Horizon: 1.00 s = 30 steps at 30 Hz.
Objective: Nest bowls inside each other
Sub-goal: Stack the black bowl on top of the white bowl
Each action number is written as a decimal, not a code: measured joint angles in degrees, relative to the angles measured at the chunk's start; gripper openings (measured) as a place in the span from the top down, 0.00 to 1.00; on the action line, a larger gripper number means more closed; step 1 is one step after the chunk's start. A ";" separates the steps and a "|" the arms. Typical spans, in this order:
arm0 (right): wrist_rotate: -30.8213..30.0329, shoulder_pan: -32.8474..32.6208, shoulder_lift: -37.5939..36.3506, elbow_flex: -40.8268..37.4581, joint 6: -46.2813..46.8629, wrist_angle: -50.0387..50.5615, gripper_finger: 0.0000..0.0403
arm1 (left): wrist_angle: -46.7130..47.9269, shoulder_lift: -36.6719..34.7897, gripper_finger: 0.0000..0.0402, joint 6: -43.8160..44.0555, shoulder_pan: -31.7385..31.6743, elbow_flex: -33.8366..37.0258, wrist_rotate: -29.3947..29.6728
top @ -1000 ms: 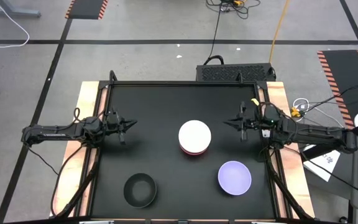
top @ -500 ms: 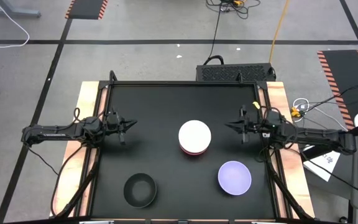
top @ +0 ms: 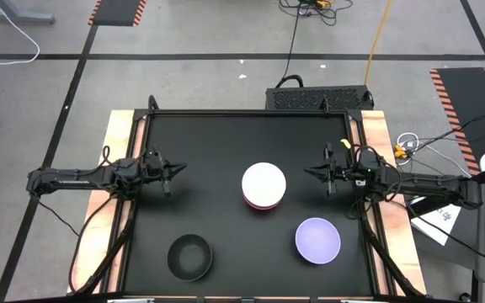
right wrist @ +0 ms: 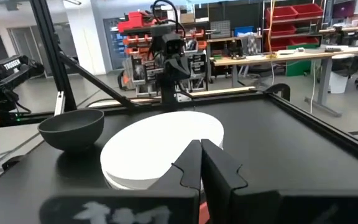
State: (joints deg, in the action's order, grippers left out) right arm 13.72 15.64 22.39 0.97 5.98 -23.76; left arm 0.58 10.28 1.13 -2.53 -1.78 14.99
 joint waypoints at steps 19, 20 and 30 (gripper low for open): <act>0.06 0.00 0.00 -0.11 -0.67 0.12 1.00 | -9.03 2.10 0.99 5.24 8.00 1.25 -28.86; 0.07 0.00 0.00 -0.11 -0.67 0.10 1.00 | -9.71 2.53 0.99 5.12 9.16 1.25 -28.84; 0.09 0.00 0.04 -0.11 -0.66 0.54 1.00 | -15.53 9.37 0.99 4.12 19.47 1.25 -23.52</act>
State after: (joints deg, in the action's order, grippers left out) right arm 13.80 15.64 22.44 0.86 5.32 -23.22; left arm -14.95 19.65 5.25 16.95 -0.54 -8.53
